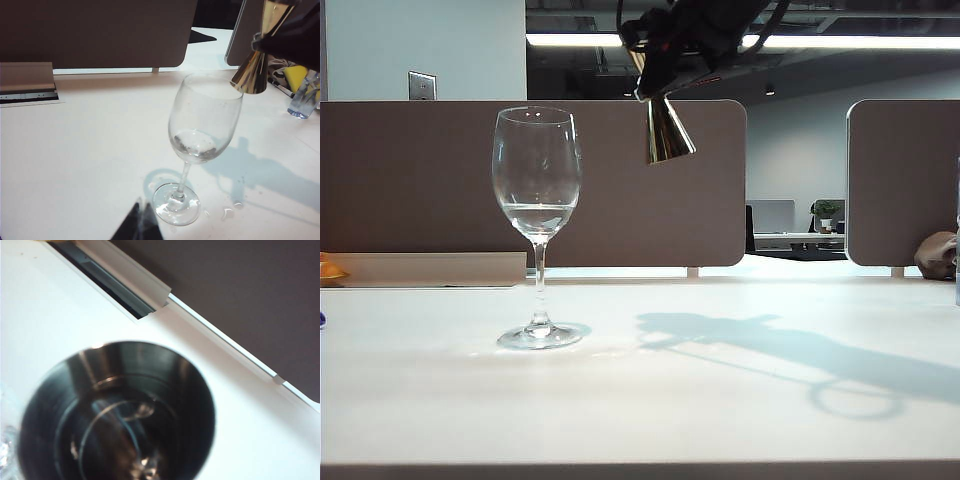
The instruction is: Pick up the jigger and pour the water inside into the glass.
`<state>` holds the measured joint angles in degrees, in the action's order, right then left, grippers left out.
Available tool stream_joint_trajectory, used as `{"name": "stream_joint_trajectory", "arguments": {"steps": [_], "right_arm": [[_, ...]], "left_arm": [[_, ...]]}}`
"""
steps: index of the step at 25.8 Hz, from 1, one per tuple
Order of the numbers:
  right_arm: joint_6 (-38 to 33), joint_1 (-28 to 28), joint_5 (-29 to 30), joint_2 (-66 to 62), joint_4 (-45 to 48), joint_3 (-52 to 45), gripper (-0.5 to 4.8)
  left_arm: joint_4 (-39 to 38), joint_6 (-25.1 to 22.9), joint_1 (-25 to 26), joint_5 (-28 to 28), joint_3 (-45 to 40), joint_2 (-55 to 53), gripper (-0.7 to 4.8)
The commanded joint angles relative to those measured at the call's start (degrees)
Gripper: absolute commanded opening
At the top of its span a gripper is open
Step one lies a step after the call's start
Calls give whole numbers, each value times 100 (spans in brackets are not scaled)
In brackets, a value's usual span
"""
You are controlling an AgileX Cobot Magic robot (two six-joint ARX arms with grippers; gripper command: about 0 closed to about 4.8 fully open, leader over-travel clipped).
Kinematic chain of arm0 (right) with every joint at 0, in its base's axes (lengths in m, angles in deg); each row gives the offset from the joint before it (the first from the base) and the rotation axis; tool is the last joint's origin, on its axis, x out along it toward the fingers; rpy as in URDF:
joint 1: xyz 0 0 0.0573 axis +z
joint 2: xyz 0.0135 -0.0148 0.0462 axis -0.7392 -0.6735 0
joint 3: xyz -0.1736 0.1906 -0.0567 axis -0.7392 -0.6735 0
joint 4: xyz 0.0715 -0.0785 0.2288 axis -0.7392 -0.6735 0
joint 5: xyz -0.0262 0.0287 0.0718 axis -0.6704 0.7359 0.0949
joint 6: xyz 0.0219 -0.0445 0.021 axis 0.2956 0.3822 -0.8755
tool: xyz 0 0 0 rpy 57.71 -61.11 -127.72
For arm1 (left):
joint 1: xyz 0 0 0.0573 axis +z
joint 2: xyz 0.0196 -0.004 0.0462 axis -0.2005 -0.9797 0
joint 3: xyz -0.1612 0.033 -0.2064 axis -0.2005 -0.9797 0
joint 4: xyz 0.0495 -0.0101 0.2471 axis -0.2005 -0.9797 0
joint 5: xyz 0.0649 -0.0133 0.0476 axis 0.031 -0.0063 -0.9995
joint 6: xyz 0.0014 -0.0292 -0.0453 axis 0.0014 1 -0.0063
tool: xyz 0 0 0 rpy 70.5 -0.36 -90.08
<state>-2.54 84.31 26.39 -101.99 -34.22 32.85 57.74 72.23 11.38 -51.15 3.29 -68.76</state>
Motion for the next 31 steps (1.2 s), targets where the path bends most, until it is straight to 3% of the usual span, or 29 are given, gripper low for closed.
{"name": "stream_joint_trajectory", "arguments": {"steps": [1, 19, 31], "right_arm": [[68, 57, -76, -20, 256, 35, -1], [463, 247, -116, -586, -114, 903, -1], [1316, 516, -492, -763, -350, 964, -1]], "left_arm": [[96, -11, 13, -13, 52, 2, -6], [94, -52, 11, -13, 52, 2, -6], [94, -50, 13, -13, 52, 2, -6]]}}
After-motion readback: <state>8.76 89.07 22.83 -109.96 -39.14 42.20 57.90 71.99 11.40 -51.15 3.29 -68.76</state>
